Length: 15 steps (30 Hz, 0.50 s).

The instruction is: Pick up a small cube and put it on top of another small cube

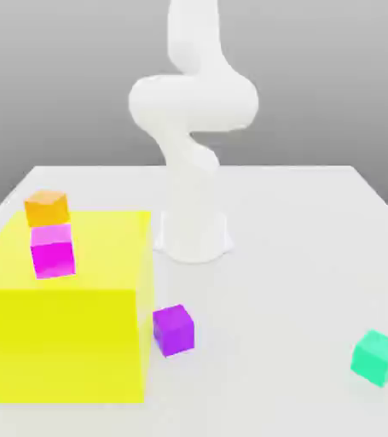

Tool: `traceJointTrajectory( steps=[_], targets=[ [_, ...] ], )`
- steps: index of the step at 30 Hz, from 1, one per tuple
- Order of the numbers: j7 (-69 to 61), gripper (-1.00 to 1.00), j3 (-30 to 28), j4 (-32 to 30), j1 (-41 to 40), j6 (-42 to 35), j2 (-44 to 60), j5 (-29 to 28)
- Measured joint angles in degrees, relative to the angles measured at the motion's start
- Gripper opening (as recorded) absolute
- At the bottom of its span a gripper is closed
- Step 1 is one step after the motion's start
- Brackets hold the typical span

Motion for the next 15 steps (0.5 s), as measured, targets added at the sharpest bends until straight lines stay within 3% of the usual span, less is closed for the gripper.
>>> traceJointTrajectory(
  steps=[15],
  targets=[
    [0.19, 0.00, 12.22, -5.84, 6.96, 12.65, 31.42, -5.10]
  ],
)
